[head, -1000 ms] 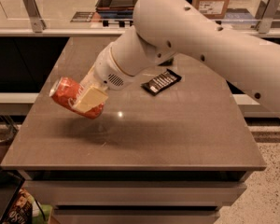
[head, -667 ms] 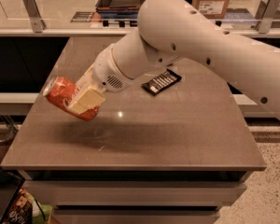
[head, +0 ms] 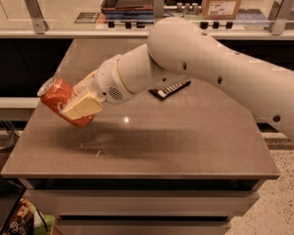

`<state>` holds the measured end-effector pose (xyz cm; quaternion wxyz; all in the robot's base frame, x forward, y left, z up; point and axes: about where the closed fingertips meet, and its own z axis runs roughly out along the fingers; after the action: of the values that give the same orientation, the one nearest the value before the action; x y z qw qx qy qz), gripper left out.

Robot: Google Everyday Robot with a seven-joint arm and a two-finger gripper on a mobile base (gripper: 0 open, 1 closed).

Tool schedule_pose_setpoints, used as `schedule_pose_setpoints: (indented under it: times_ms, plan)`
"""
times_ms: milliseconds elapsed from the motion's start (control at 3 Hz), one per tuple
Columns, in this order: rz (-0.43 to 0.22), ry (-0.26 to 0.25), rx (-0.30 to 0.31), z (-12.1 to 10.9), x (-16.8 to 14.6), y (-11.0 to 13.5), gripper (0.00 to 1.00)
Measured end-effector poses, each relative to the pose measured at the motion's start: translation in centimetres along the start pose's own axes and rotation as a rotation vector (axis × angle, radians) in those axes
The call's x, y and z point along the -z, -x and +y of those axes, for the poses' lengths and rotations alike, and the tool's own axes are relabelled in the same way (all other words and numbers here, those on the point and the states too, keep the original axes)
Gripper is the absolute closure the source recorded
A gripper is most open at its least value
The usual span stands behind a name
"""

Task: Place coke can upright

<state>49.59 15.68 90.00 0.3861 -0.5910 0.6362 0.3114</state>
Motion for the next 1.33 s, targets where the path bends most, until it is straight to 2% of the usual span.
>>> schedule_pose_setpoints:
  times_ms: [1000,1333]
  plan:
    - [-0.116,-0.226,-0.109,-0.8,-1.6,-0.3,1.0]
    - [-0.176,-0.259,-0.108,-1.1,-1.7,-0.2,1.0]
